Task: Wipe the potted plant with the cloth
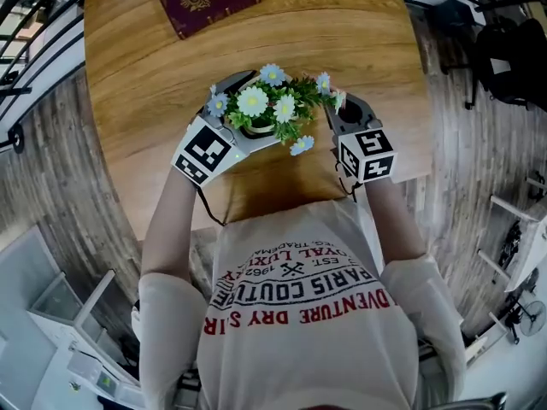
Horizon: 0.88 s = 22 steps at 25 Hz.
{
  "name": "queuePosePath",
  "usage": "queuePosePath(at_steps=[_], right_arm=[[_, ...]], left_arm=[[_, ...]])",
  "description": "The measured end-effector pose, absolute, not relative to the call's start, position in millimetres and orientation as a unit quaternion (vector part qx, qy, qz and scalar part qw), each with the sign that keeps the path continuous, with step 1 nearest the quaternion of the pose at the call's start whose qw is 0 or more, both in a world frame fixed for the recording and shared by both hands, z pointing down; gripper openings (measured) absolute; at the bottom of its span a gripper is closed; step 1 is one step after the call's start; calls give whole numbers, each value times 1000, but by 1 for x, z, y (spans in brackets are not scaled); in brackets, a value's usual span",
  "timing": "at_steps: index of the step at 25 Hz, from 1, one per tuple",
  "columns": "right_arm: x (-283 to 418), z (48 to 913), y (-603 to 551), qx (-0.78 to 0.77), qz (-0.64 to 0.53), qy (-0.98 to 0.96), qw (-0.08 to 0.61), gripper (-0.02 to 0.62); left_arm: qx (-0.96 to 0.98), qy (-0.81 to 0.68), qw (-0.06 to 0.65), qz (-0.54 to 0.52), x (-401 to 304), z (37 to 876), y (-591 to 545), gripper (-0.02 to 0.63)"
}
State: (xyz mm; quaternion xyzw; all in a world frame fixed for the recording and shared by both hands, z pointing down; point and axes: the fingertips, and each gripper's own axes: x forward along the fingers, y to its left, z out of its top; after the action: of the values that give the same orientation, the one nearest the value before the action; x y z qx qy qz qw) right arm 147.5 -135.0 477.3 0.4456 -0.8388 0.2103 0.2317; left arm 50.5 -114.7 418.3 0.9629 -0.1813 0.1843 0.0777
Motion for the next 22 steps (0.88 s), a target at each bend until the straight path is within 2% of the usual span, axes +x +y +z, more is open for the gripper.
queuePosePath(at_steps=[7,16,22], right_arm=[[101,447,-114,394,179,-880,197,35],[46,408,-83,325,49,-927,180,37],[24,397,-73,318,29,-935,157,37]], left_arm=[[968,-164,69,175,45,381,-107,529],[973,-144,62,170,34,356,-92,529],[973,-140,67,168,24,346,-86,529]])
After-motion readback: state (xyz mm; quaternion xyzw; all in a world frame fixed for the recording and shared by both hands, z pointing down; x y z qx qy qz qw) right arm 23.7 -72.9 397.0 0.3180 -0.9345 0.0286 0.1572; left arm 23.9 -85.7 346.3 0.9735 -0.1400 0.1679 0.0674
